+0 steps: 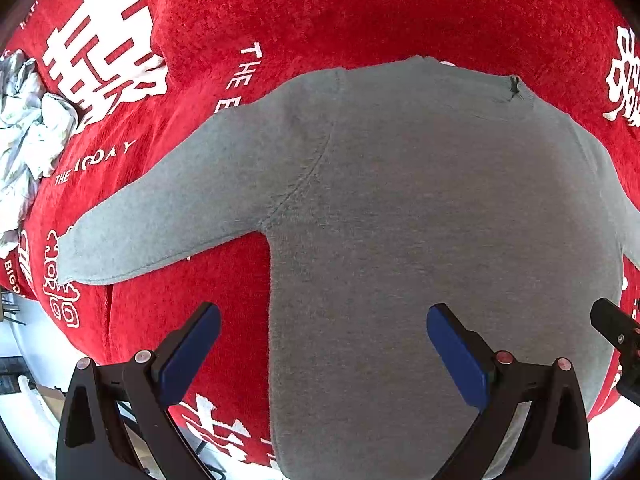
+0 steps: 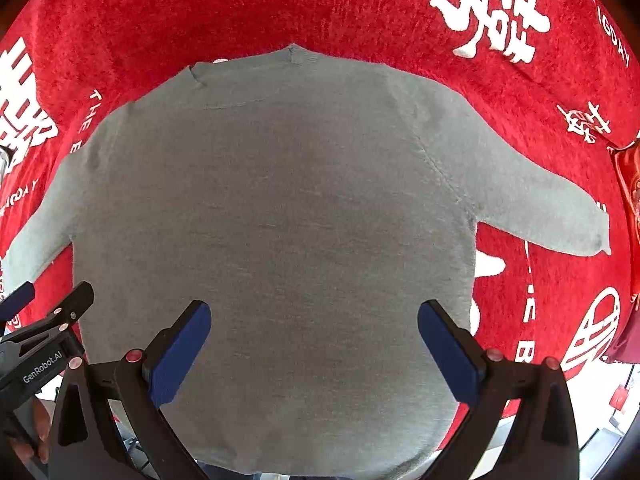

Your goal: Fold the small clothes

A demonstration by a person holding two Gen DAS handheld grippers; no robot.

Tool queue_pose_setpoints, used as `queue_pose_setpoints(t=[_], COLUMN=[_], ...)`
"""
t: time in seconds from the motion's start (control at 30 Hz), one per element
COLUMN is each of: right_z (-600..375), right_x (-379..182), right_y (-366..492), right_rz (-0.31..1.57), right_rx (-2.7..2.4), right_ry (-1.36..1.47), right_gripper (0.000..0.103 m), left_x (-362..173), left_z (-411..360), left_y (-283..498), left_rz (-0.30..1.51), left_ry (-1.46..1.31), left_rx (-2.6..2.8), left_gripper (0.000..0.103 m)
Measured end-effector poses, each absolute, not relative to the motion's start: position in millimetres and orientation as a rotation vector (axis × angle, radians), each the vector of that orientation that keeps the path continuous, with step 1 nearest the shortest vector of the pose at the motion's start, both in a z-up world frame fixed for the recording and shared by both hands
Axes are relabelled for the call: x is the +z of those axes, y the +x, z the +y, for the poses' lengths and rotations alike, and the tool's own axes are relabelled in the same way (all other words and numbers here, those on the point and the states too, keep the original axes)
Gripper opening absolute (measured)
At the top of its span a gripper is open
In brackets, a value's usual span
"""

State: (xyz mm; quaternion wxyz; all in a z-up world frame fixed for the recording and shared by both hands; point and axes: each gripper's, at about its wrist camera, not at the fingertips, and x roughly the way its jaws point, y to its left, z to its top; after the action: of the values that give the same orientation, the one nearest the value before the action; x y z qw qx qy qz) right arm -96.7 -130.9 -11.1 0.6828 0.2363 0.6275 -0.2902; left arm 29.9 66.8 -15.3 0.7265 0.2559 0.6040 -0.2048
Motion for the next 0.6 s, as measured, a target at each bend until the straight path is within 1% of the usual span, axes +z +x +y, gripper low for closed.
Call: queue_pose_setpoints(t=[0.6], right_z=[-107], right_x=[-13], right_y=[-83], right_rz=[1.407], right_rx=[-0.635], right_ry=[0.490], right_gripper=[0.103], left_x=[-16], left_z=[94], left_y=[47], left_rz=[1.339], left_ry=[0.486], left_rx=[-0.435], left_gripper=[0.103])
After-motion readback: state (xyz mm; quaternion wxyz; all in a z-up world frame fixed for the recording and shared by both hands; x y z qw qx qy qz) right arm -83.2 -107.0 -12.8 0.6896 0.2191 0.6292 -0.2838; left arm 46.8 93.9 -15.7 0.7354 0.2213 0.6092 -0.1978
